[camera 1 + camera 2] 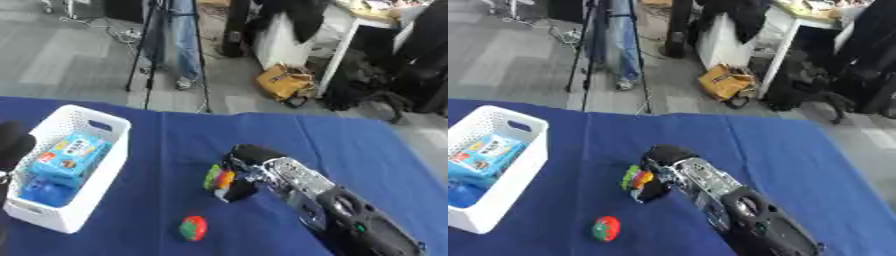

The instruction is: Pick up objects on the table and place them in the box.

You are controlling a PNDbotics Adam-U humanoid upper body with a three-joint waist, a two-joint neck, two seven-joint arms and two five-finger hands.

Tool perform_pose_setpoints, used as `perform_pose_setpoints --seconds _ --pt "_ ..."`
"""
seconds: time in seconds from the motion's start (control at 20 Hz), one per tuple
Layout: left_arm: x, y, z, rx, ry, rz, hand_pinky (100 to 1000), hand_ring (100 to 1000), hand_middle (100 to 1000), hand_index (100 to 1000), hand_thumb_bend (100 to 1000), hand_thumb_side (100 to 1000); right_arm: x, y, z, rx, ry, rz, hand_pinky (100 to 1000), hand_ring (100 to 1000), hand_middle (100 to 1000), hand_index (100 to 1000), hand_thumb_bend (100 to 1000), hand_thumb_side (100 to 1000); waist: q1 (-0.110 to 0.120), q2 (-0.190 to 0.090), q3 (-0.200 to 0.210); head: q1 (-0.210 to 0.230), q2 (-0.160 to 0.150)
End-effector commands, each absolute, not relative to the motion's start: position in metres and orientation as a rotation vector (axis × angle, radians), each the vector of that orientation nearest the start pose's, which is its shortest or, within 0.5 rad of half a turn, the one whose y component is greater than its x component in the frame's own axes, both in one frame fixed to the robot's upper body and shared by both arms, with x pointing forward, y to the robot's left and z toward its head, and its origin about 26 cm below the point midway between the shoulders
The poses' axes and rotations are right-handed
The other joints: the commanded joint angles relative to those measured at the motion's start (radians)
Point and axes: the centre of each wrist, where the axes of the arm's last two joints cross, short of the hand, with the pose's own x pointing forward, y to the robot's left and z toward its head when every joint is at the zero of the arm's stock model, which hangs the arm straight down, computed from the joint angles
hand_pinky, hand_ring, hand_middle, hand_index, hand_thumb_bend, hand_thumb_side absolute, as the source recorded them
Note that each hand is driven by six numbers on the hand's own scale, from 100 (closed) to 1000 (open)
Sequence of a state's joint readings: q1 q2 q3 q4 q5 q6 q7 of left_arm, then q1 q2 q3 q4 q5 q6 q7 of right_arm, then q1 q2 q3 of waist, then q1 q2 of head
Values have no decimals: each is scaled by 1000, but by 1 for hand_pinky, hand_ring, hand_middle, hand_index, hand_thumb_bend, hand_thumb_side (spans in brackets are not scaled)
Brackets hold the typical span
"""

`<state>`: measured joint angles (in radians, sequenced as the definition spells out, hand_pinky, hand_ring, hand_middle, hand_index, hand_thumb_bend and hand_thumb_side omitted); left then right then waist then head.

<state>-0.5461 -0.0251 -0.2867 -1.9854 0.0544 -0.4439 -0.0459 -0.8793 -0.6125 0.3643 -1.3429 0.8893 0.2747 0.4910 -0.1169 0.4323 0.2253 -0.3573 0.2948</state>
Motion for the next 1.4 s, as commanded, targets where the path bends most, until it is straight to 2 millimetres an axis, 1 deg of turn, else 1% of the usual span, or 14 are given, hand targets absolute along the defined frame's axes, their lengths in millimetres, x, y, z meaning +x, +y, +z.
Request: perform_pose_setpoints --seconds 0.05,0.1,0.3,0.35,0.4,0.45,0.7,0.9,0.95,1.05,1.4 --pt "287 103 246 797 3183 361 941 902 887 868 100 1000 424 -254 265 -1209 -1255 1378 987 919 522 639 259 601 6 -33 -1 -4 -3" --pt "287 103 246 797 3183 360 940 902 887 868 100 1000 424 -254 265 -1210 -1257 1375 986 914 502 616 210 612 7 -33 -1 -4 -3" --pt "287 102 245 803 3183 353 940 902 887 869 100 1000 423 -254 269 -1227 -1275 1356 983 901 473 579 160 611 7 -38 -3 -4 -4" --pt "287 102 245 803 3184 351 940 902 887 869 100 1000 422 -254 269 -1231 -1279 1351 982 897 468 572 136 605 7 -40 -3 -4 -4" --pt "287 102 245 804 3184 350 940 902 887 869 100 1000 422 -254 269 -1234 -1282 1346 982 897 468 572 136 605 7 -40 -3 -5 -4" --pt "287 102 244 805 3185 349 940 902 887 869 100 1000 422 -254 269 -1237 -1286 1341 979 892 460 561 108 609 7 -41 -3 -5 -4" --pt "286 101 243 811 3187 346 940 902 887 870 100 1000 421 -254 271 -1252 -1300 1323 979 886 436 532 100 606 8 -46 -6 -5 -4" --pt "286 101 243 816 3186 344 939 901 886 870 100 1000 420 -254 270 -1252 -1297 1324 976 874 417 510 100 583 9 -48 -5 -11 -4" --pt "286 101 243 816 3186 343 939 902 887 870 100 1000 420 -254 270 -1251 -1295 1322 972 869 398 489 100 578 9 -48 -4 -13 -3" --pt "286 101 243 816 3187 342 938 902 886 870 100 1000 421 -254 269 -1251 -1295 1315 969 863 386 475 100 571 9 -48 -4 -15 -3" --pt "286 100 241 823 3190 342 939 901 886 870 100 1000 417 -252 277 -1268 -1324 1296 968 851 366 452 100 548 7 -53 -7 -18 -1"
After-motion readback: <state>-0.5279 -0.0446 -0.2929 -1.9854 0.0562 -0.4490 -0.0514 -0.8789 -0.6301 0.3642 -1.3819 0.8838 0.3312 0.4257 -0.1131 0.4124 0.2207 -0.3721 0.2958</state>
